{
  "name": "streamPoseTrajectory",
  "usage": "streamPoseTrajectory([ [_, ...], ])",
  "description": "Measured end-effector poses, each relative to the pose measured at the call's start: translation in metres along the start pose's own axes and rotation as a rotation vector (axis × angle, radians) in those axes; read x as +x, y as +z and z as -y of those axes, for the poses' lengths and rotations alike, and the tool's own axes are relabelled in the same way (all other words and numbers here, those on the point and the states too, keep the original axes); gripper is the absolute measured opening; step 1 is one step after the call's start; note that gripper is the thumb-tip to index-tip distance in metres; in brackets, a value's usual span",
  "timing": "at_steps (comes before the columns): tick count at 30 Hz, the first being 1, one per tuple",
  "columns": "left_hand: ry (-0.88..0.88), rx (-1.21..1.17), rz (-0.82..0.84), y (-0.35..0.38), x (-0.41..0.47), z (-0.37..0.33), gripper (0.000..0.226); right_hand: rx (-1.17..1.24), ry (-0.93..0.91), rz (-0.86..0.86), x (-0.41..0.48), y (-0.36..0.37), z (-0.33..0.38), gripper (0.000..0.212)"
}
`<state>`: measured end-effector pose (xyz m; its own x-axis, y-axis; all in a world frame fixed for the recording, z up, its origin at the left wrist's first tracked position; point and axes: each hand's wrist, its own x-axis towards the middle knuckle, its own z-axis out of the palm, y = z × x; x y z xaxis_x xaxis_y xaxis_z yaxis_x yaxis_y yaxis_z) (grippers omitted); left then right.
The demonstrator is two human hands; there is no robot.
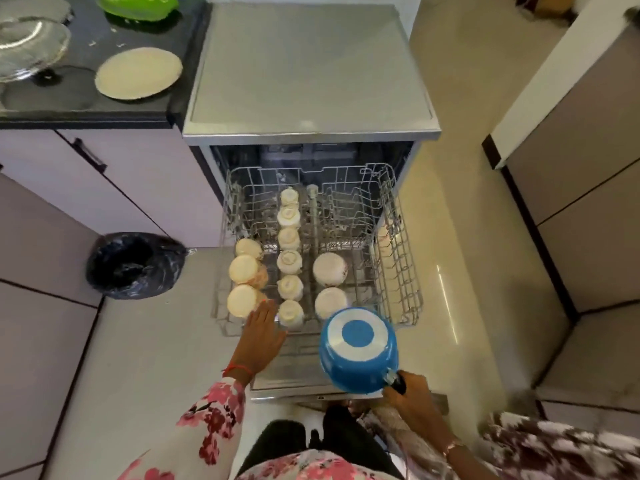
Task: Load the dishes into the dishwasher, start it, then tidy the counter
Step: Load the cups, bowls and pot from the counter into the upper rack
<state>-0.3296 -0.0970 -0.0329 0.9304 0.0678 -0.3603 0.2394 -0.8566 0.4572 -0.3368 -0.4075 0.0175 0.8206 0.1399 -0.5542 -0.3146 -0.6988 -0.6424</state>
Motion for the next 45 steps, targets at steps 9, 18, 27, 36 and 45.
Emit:
streamPoseTrajectory([
  [9, 0.019, 0.003, -0.019, -0.043, 0.067, -0.019, 0.080, 0.169, -0.122, -0.143, 0.101, -0.054, 0.050, 0.037],
  [18, 0.021, 0.084, -0.057, -0.082, 0.166, 0.033, 0.078, 0.183, -0.104, -0.278, 0.225, -0.025, 0.099, 0.021],
  [27, -0.146, 0.205, -0.275, -0.119, 0.247, 0.093, 0.074, 0.260, -0.117, -0.352, 0.339, 0.010, 0.124, 0.016],
  [36, -0.337, 0.002, -0.228, -0.116, 0.264, 0.112, 0.076, 0.152, -0.054, -0.338, 0.412, 0.033, 0.108, 0.034],
  [45, -0.311, 0.014, -0.283, -0.111, 0.264, 0.117, 0.090, -0.074, -0.046, -0.193, 0.432, 0.032, 0.108, 0.034],
])
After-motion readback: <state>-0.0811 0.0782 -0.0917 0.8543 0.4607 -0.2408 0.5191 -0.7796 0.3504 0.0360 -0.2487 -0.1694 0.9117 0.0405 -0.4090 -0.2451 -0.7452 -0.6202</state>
